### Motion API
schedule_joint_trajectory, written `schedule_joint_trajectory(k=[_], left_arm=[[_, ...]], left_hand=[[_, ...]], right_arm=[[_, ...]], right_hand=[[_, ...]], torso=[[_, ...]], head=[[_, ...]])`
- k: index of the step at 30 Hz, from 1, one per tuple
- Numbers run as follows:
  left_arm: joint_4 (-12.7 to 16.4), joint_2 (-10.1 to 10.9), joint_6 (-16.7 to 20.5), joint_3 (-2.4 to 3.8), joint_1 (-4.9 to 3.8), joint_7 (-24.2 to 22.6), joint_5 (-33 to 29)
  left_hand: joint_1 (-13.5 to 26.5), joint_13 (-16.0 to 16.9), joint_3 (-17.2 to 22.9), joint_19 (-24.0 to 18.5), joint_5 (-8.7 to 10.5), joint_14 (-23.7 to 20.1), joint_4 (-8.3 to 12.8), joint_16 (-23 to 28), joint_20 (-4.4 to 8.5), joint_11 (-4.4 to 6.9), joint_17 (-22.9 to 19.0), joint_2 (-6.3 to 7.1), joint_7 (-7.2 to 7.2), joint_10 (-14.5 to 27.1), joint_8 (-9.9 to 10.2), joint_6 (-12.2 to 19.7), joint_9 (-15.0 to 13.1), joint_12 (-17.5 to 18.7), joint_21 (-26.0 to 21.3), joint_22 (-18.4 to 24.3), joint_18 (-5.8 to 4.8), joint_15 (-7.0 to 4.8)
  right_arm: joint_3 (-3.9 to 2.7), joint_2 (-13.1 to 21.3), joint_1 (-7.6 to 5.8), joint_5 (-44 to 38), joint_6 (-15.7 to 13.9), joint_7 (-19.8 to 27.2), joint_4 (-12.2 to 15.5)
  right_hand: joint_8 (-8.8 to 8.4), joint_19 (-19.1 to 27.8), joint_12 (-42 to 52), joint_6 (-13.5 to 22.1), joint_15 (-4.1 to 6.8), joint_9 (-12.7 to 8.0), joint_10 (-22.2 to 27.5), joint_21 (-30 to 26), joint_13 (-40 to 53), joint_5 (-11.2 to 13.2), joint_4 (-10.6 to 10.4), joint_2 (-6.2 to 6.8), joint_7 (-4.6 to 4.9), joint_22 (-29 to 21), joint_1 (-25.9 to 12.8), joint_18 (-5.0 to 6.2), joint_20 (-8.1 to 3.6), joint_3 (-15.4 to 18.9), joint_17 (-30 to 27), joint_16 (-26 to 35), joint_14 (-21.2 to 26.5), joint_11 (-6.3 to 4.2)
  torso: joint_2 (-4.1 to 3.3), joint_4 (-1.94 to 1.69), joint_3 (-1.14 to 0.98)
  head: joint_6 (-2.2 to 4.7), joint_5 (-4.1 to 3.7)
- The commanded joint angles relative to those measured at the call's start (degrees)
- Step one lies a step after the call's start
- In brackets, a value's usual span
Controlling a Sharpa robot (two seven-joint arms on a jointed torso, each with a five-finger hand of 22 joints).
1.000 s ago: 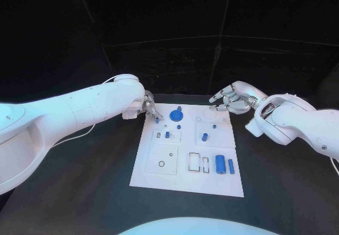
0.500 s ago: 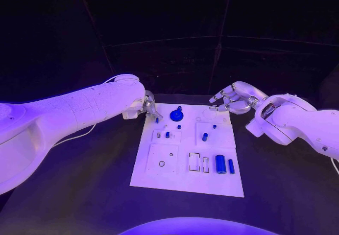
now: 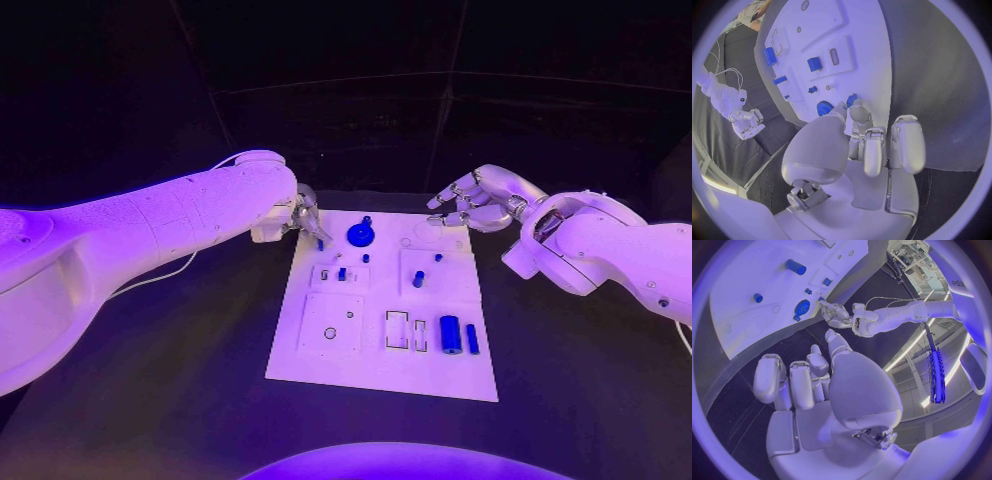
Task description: Assemble the parts on the task board
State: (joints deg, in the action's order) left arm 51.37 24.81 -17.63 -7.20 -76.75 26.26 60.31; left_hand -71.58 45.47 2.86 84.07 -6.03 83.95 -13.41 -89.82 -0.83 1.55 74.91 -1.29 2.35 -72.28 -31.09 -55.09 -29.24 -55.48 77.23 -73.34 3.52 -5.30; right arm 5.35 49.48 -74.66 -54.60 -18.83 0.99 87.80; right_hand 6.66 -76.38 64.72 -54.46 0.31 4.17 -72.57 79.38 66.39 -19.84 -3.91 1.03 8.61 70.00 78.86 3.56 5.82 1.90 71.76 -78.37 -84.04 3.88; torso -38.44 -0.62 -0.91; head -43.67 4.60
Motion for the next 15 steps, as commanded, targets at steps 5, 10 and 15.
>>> schedule_joint_trajectory(k=[5, 10, 15], left_arm=[[-0.03, -0.09, -1.41, 0.03, -0.09, -1.53, 0.31], [-0.05, -0.07, -1.88, 0.03, -0.09, -1.76, 0.31], [-0.07, -0.05, -2.05, 0.03, -0.08, -1.93, 0.31]], left_hand=[[-1.74, -0.19, 0.54, 0.67, -0.42, 6.05, 0.84, -0.18, -0.33, 0.11, 15.09, -0.97, 0.09, -0.26, 0.62, -0.48, 0.59, -0.20, 0.40, -0.27, 0.01, 0.26], [-4.34, -0.38, 1.97, 0.68, -0.53, 6.05, 2.45, -0.18, -0.30, 0.22, 15.09, -2.11, -0.04, -0.34, 1.33, -0.67, 1.35, -0.10, 0.41, -0.38, 0.00, 0.20], [-8.90, -0.81, 5.52, 0.63, -0.86, 6.05, 5.87, -0.18, -0.18, 0.36, 15.09, -3.03, -0.12, -0.07, 2.22, -0.22, 2.08, 0.41, 0.29, -0.33, 0.03, 0.05]], right_arm=[[-0.04, -0.05, -0.11, 0.02, 0.15, 0.46, 0.14], [-0.04, -0.03, -0.11, 0.02, 0.12, 0.49, 0.19], [-0.04, -0.02, -0.11, 0.02, 0.06, 0.53, 0.21]], right_hand=[[0.21, 0.44, 0.13, -0.37, 0.24, -0.06, -0.10, -0.36, 0.05, -0.39, 0.00, -0.29, 0.15, 0.00, -0.28, 0.99, 0.04, 0.21, -0.03, 0.28, -2.09, -0.17], [0.21, 0.44, 0.13, -0.37, 0.24, -0.06, -0.10, -0.36, 0.05, -0.39, 0.00, -0.29, 0.15, 0.00, -0.28, 0.99, 0.04, 0.21, -0.03, 0.28, -2.09, -0.17], [0.21, 0.44, 0.13, -0.37, 0.24, -0.06, -0.10, -0.36, 0.05, -0.39, 0.00, -0.29, 0.15, 0.00, -0.28, 0.99, 0.04, 0.21, -0.03, 0.28, -2.09, -0.17]], torso=[[0.01, 0.03, 0.00], [0.01, 0.05, 0.00], [0.01, 0.03, -0.01]], head=[[-0.08, 0.01], [-0.18, -0.05], [-0.22, -0.09]])
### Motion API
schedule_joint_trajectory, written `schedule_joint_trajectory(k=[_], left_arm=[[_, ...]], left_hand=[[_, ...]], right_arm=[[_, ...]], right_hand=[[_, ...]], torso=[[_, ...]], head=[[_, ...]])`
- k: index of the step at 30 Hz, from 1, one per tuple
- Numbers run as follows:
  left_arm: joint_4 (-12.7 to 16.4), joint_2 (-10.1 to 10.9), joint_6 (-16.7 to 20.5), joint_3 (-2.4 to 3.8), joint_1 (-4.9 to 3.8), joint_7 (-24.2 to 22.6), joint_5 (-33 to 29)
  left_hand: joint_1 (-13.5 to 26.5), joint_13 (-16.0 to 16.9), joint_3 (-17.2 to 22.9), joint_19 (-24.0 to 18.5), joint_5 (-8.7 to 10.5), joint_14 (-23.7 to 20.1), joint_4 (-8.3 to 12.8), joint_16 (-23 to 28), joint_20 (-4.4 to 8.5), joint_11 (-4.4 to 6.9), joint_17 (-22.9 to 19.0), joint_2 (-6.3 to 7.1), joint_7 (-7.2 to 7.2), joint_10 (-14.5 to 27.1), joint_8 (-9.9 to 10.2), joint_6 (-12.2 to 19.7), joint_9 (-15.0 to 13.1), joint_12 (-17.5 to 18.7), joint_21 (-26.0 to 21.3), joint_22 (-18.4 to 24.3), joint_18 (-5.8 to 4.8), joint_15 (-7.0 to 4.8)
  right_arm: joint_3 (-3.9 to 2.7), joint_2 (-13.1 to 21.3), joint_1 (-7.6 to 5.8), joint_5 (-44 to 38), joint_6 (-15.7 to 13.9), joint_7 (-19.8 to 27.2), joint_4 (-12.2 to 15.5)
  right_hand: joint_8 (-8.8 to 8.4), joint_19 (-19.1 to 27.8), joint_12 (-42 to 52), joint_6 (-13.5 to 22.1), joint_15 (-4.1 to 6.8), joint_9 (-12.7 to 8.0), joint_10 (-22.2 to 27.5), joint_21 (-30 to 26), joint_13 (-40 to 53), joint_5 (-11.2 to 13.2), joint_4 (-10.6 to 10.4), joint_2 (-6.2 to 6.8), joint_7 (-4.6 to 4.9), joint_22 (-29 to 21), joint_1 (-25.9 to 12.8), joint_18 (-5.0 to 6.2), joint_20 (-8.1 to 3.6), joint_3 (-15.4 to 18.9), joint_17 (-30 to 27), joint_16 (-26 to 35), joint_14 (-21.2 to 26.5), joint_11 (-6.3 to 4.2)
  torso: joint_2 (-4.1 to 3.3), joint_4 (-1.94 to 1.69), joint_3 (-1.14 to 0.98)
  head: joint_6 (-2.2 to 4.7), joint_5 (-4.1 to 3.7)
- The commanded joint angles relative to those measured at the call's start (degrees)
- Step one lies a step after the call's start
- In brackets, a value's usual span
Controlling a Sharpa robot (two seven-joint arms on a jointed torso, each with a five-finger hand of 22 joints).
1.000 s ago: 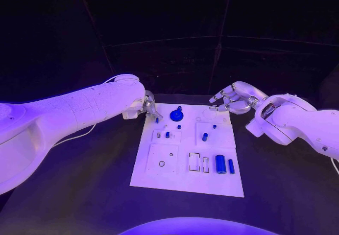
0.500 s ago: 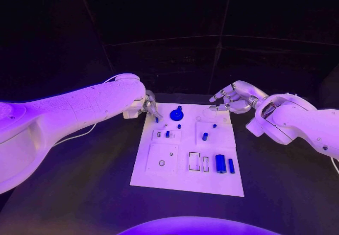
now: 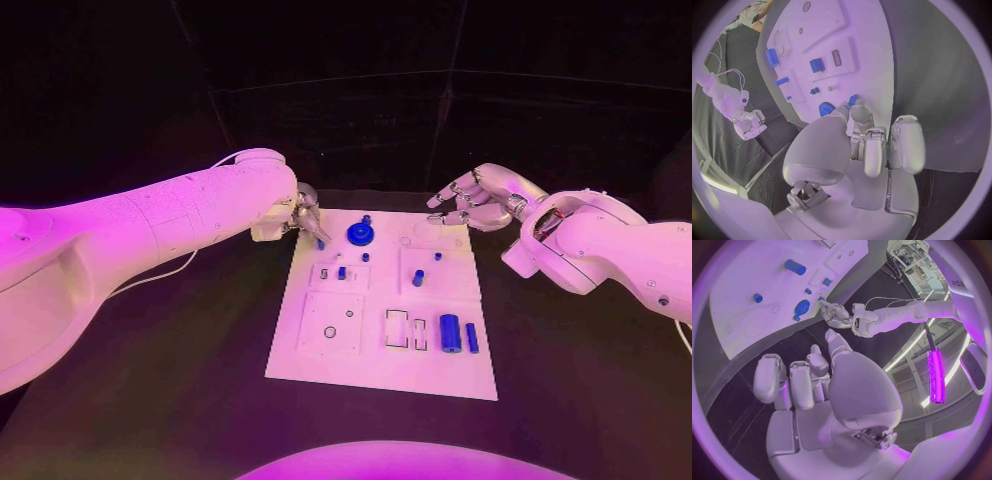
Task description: Assemble the parts on the task board
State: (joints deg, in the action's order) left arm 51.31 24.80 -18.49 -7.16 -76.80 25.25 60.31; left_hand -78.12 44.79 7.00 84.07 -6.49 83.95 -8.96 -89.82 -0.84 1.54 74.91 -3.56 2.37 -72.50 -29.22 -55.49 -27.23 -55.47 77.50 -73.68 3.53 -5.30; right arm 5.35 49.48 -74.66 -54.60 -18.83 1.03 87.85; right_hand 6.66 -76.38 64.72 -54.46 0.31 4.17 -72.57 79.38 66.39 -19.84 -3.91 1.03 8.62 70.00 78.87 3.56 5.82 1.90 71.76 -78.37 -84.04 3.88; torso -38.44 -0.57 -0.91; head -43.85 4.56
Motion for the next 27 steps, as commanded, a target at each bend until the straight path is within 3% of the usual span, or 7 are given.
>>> schedule_joint_trajectory(k=[1, 13, 16, 21, 27], left_arm=[[-0.01, -0.02, -1.16, -0.01, -0.03, -0.97, 0.31], [1.01, 1.13, 1.52, -0.01, -0.03, -2.83, -1.43], [2.07, 1.93, 3.14, 0.00, -0.03, -3.44, -3.17], [5.26, 4.11, 5.89, 0.03, -0.10, -3.94, -5.27], [11.73, 8.44, 9.60, 0.06, -0.55, -4.04, -6.85]], left_hand=[[-3.39, -0.32, 2.65, 0.63, -0.43, 6.05, 2.41, -0.18, -0.16, 0.29, 15.09, -0.61, 0.00, 0.29, 0.58, 0.32, 0.26, 0.65, 0.02, -0.02, 0.02, 0.09], [0.12, -2.04, 16.24, 0.61, -0.81, 6.05, 6.42, -0.18, -0.63, -0.17, 15.09, 5.25, 0.68, -0.44, 0.67, -0.13, 0.87, 1.90, -0.24, -0.17, 0.03, 0.67], [0.89, -2.35, 18.29, 0.60, -1.06, 6.05, 6.92, -0.18, -0.61, -0.23, 15.09, 5.99, 0.68, -0.61, 0.44, -0.23, 0.76, 2.08, -0.31, -0.16, 0.06, 0.67], [2.26, -2.64, 21.38, 0.68, -1.54, 6.05, 7.86, -0.18, -0.58, -0.14, 15.09, 7.39, 0.63, -1.07, -0.05, -0.36, 0.50, 2.15, -0.27, -0.33, 0.04, 0.59], [3.30, -2.73, 23.55, 0.87, -2.22, 6.05, 8.68, -0.18, -0.51, -0.04, 15.09, 8.60, 0.54, -1.66, -0.48, -0.62, 0.27, 2.06, 0.00, -0.75, -0.04, 0.51]], right_arm=[[-0.03, -0.01, -0.11, 0.02, 0.04, 0.51, 0.16], [-0.03, 0.14, -0.11, 0.02, -0.15, 0.59, 0.18], [-0.03, 0.15, -0.11, 0.02, -0.21, 0.63, 0.13], [-0.03, 0.27, -0.11, 0.02, -0.30, 0.69, 0.01], [-0.03, 0.42, -0.11, 0.03, -0.41, 0.72, -0.18]], right_hand=[[0.22, 0.44, 0.13, -0.37, 0.24, -0.06, -0.10, -0.36, 0.06, -0.39, 0.00, -0.29, 0.15, 0.00, -0.28, 0.99, 0.04, 0.21, -0.03, 0.28, -2.09, -0.17], [0.28, 0.40, 0.25, -0.47, 0.25, -0.04, -0.19, -0.35, 0.14, -0.43, -0.08, -0.38, 0.13, 0.03, -0.31, 0.98, 0.03, 0.22, 0.02, 0.26, -2.11, -0.18], [0.28, 0.40, 0.25, -0.47, 0.25, -0.04, -0.19, -0.35, 0.14, -0.43, -0.08, -0.38, 0.13, 0.03, -0.31, 0.98, 0.03, 0.22, 0.02, 0.26, -2.11, -0.18], [0.30, 0.39, 0.28, -0.50, 0.26, -0.04, -0.22, -0.35, 0.16, -0.42, -0.12, -0.40, 0.13, 0.04, -0.33, 0.98, 0.02, 0.25, -0.03, 0.30, -2.11, -0.19], [0.31, 0.39, 0.25, -0.51, 0.26, -0.04, -0.21, -0.35, 0.13, -0.41, -0.15, -0.40, 0.12, 0.04, -0.36, 0.98, 0.02, 0.27, -0.01, 0.29, -2.11, -0.18]], torso=[[0.01, -0.02, 0.00], [0.04, -0.16, -0.01], [0.06, -0.14, 0.00], [0.03, -0.18, 0.00], [0.14, -0.45, -0.18]], head=[[-0.07, -0.05], [0.06, -0.01], [0.13, 0.08], [0.09, 0.24], [-0.04, 0.41]])
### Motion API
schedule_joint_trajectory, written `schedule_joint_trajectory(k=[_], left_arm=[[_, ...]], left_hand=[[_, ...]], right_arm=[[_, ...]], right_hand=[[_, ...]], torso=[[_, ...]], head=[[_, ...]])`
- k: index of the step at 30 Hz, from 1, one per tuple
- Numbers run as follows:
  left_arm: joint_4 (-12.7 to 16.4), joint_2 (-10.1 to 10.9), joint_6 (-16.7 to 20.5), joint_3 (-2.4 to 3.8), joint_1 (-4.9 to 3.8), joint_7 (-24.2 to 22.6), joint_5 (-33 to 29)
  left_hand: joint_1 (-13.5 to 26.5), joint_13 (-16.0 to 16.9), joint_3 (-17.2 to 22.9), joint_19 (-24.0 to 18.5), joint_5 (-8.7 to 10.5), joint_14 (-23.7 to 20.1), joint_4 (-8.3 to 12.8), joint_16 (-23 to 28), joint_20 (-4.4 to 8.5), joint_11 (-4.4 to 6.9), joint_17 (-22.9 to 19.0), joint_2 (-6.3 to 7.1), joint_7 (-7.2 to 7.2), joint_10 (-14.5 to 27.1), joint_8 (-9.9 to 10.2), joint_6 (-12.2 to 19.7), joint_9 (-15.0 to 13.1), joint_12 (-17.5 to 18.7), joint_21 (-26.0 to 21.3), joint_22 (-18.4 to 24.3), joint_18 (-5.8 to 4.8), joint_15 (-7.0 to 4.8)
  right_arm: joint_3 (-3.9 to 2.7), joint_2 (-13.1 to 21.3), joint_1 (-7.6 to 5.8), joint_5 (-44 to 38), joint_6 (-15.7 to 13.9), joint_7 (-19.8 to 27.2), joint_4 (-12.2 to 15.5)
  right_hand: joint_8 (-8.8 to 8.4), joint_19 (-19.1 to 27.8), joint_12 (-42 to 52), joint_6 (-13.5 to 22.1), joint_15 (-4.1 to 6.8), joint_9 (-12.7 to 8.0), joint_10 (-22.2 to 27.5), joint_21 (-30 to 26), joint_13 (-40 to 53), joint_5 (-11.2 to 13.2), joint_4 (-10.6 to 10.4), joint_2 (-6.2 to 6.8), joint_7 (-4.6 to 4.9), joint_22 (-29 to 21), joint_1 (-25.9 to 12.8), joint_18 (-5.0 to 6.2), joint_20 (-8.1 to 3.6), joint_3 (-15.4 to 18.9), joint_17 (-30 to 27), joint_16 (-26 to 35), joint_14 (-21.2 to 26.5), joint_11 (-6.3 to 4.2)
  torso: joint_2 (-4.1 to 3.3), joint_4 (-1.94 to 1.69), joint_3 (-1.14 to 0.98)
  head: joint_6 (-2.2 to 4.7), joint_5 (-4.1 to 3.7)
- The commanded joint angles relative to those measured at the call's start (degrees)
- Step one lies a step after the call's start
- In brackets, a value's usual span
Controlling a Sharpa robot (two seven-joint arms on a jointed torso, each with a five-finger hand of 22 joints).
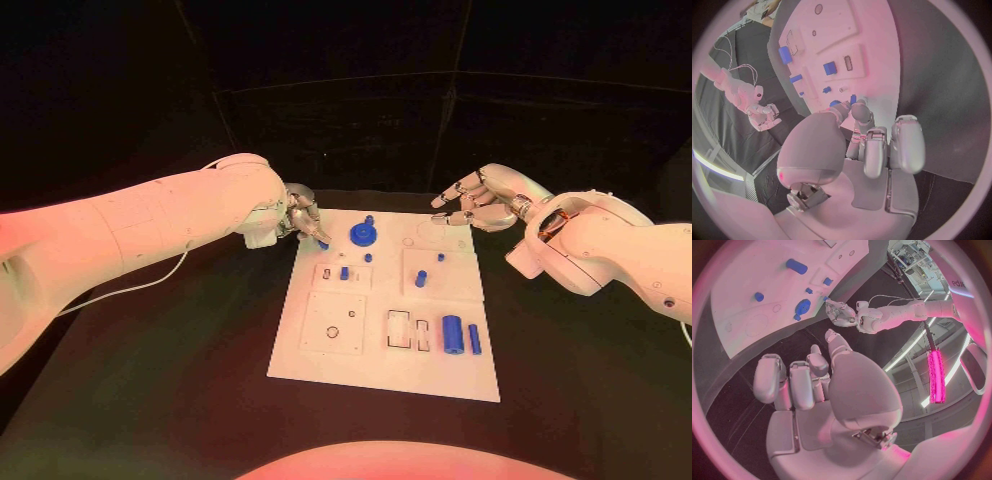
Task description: Assemble the parts on the task board
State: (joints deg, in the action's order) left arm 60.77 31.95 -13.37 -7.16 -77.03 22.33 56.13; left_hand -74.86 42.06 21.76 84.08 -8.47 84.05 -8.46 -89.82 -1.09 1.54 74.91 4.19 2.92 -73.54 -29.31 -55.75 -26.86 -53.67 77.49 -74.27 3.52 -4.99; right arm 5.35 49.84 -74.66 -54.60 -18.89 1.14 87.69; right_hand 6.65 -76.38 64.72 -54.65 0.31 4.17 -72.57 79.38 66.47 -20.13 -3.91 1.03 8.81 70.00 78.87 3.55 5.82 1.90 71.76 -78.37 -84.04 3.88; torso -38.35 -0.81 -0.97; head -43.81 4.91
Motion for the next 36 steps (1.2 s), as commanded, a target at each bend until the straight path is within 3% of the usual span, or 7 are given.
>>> schedule_joint_trajectory(k=[1, 11, 14, 20, 26, 36], left_arm=[[3.44, 2.06, 5.05, 0.06, -0.39, -1.08, -2.77], [12.88, 7.79, 10.52, -0.19, -0.16, 0.41, -1.70], [15.10, 8.94, 12.38, -0.68, 0.07, 1.13, -0.28], [18.53, 10.17, 15.04, -1.75, 0.31, 2.40, 2.48], [20.48, 10.44, 14.88, -2.68, 0.55, 3.95, 4.92], [20.75, 10.07, 13.08, -3.25, 0.95, 5.50, 6.05]], left_hand=[[0.12, 0.03, 8.93, 0.88, -0.27, 5.95, 8.26, -0.18, -0.24, -0.03, 15.09, 0.96, -0.02, -0.71, -0.42, -0.40, -0.12, 0.22, 0.04, -0.22, -0.05, 0.19], [0.60, -0.10, 9.86, 1.00, -0.45, 5.95, 8.63, -0.18, -0.19, 0.06, 15.09, 1.52, -0.10, -1.09, -0.60, -0.65, -0.18, 0.24, 0.22, -0.47, -0.10, 0.13], [0.85, -0.17, 10.37, 1.08, -0.55, 5.95, 8.80, -0.18, -0.16, 0.10, 15.09, 1.77, -0.14, -1.28, -0.69, -0.80, -0.21, 0.27, 0.36, -0.67, -0.14, 0.09], [1.42, -0.58, 11.55, 1.22, -0.95, 5.95, 9.24, -0.18, -0.11, 0.21, 15.09, 2.51, -0.23, -1.72, -0.80, -1.16, -0.22, 0.55, 0.57, -0.98, -0.20, 0.01], [1.68, -0.62, 12.01, 1.25, -1.08, 5.95, 9.38, -0.18, -0.09, 0.26, 15.09, 2.76, -0.28, -1.95, -0.81, -1.34, -0.20, 0.57, 0.59, -1.01, -0.20, -0.03], [1.80, -0.66, 12.24, 1.24, -1.12, 5.95, 9.44, -0.18, -0.08, 0.28, 15.09, 2.84, -0.29, -2.04, -0.79, -1.41, -0.17, 0.61, 0.53, -0.94, -0.19, -0.06]], right_arm=[[-0.03, 0.08, -0.11, 0.03, -0.36, 0.60, -0.04], [-0.03, 0.33, -0.11, 0.03, -0.45, 0.57, -0.10], [-0.03, 0.37, -0.11, 0.03, -0.47, 0.56, -0.16], [-0.03, 0.37, -0.11, 0.03, -0.53, 0.56, -0.24], [-0.03, 0.26, -0.11, 0.02, -0.52, 0.55, -0.26], [-0.03, 0.13, -0.11, 0.02, -0.49, 0.56, -0.21]], right_hand=[[0.31, 0.38, 0.25, -0.32, 0.26, -0.04, -0.21, -0.35, 0.05, -0.13, -0.15, -0.40, -0.07, 0.04, -0.36, 0.99, 0.02, 0.27, -0.01, 0.29, -2.12, -0.18], [0.33, 0.41, 0.28, -0.34, 0.26, -0.04, -0.23, -0.38, 0.06, -0.11, -0.20, -0.41, -0.07, 0.00, -0.42, 0.99, 0.02, 0.30, 0.02, 0.28, -2.13, -0.18], [0.33, 0.41, 0.28, -0.34, 0.26, -0.04, -0.23, -0.38, 0.06, -0.11, -0.20, -0.41, -0.07, 0.00, -0.42, 0.99, 0.02, 0.30, 0.02, 0.28, -2.13, -0.18], [0.33, 0.41, 0.28, -0.34, 0.26, -0.04, -0.23, -0.38, 0.06, -0.11, -0.20, -0.41, -0.07, 0.00, -0.42, 0.99, 0.02, 0.30, 0.02, 0.28, -2.13, -0.18], [0.35, 0.38, 0.22, -0.36, 0.27, -0.04, -0.20, -0.37, -0.01, -0.12, -0.25, -0.43, -0.08, 0.02, -0.45, 0.99, 0.01, 0.34, -0.01, 0.31, -2.12, -0.19], [0.35, 0.38, 0.21, -0.36, 0.27, -0.04, -0.20, -0.37, -0.01, -0.12, -0.26, -0.43, -0.08, 0.02, -0.46, 0.99, 0.01, 0.34, -0.01, 0.31, -2.12, -0.19]], torso=[[0.08, -0.26, -0.16], [0.01, -0.26, -0.11], [0.02, -0.32, -0.12], [0.03, -0.04, -0.08], [0.03, -0.02, -0.08], [-0.01, 0.02, -0.07]], head=[[-0.16, 0.09], [-0.31, 0.36], [-0.32, 0.47], [-0.45, 1.05], [-0.42, 1.13], [-0.51, 1.23]])
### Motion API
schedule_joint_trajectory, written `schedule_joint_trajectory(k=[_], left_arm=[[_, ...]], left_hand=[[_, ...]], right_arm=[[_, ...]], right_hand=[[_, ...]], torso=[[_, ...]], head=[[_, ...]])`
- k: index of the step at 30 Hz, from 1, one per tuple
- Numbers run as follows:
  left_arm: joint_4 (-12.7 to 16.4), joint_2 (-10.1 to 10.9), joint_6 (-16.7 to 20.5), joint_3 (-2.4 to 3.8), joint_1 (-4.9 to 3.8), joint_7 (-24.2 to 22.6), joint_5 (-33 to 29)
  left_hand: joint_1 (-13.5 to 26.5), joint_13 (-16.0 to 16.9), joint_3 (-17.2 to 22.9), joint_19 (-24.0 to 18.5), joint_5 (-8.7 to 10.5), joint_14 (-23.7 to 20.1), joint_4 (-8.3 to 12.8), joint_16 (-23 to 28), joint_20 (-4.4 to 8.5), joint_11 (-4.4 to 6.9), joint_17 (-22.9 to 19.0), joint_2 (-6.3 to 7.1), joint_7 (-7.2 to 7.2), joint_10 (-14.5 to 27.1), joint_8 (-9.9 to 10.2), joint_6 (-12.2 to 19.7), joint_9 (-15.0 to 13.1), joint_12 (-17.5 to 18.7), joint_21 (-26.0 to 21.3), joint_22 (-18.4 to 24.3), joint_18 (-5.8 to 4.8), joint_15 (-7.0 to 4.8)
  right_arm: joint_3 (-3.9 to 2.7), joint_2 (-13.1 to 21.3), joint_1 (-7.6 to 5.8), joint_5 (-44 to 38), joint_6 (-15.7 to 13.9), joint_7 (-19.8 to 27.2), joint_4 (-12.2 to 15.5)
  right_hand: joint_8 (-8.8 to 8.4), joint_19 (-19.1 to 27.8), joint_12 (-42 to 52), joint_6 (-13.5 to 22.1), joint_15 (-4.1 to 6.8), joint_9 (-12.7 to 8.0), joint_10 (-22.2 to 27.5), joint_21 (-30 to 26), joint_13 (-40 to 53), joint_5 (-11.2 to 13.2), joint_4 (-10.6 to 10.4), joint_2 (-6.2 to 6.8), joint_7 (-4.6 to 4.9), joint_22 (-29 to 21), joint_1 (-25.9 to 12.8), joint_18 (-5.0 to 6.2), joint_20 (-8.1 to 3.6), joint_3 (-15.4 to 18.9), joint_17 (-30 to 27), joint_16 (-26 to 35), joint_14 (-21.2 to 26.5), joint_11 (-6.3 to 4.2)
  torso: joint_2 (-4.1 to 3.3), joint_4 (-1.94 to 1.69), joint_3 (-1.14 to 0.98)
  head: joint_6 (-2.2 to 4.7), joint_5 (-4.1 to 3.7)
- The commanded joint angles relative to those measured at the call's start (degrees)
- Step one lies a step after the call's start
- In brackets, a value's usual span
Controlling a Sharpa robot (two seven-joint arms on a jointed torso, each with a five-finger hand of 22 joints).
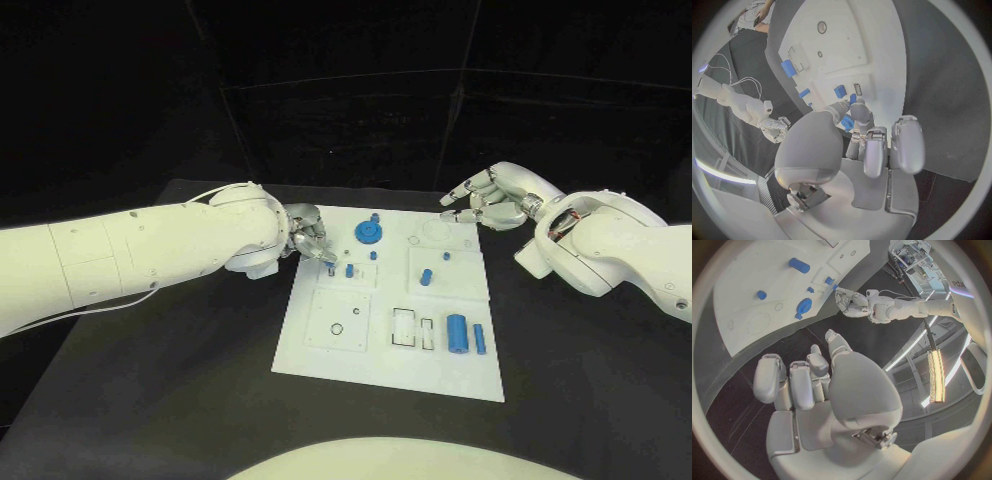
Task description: Assemble the parts on the task board
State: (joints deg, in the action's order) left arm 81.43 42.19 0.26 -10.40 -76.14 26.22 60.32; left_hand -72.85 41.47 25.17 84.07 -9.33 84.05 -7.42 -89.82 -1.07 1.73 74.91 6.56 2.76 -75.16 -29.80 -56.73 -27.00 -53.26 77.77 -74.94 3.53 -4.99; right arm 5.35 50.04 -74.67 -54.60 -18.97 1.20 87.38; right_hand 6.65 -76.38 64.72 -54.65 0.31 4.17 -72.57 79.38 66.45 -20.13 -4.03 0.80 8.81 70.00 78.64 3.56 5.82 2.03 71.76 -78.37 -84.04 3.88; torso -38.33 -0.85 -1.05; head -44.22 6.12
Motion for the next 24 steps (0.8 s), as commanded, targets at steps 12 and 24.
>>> schedule_joint_trajectory(k=[12, 24], left_arm=[[-0.45, -0.87, -0.87, -0.23, 0.93, 1.90, 1.99], [-0.35, -0.83, -1.65, -0.24, 1.03, 1.96, 1.99]], left_hand=[[-0.12, -0.13, 8.97, 1.24, -0.29, 5.95, 8.42, -0.18, -0.10, 0.09, 15.09, 0.51, -0.14, -0.47, -0.29, -0.48, -0.03, 0.26, 0.21, -0.22, -0.18, -0.06], [0.04, -0.14, 9.14, 1.25, -0.31, 5.95, 8.41, -0.18, -0.09, 0.09, 15.09, 0.53, -0.15, -0.56, -0.28, -0.55, -0.01, 0.27, 0.21, -0.22, -0.18, -0.06]], right_arm=[[-0.03, -0.08, -0.11, 0.02, -0.41, 0.54, 0.14], [-0.03, -0.17, -0.11, 0.02, -0.32, 0.53, 0.08]], right_hand=[[0.36, 0.37, 0.23, -0.37, 0.27, -0.04, -0.21, -0.37, 0.01, -0.14, -0.14, -0.22, -0.09, 0.03, -0.22, 0.98, 0.01, 0.23, 0.03, 0.29, -2.13, -0.20], [0.36, 0.37, 0.23, -0.37, 0.27, -0.04, -0.21, -0.37, 0.01, -0.14, -0.14, -0.22, -0.09, 0.03, -0.22, 0.98, 0.01, 0.23, 0.03, 0.29, -2.13, -0.20]], torso=[[-0.04, 0.04, 0.03], [0.01, 0.00, -0.01]], head=[[-0.28, -0.19], [-0.42, -0.17]])
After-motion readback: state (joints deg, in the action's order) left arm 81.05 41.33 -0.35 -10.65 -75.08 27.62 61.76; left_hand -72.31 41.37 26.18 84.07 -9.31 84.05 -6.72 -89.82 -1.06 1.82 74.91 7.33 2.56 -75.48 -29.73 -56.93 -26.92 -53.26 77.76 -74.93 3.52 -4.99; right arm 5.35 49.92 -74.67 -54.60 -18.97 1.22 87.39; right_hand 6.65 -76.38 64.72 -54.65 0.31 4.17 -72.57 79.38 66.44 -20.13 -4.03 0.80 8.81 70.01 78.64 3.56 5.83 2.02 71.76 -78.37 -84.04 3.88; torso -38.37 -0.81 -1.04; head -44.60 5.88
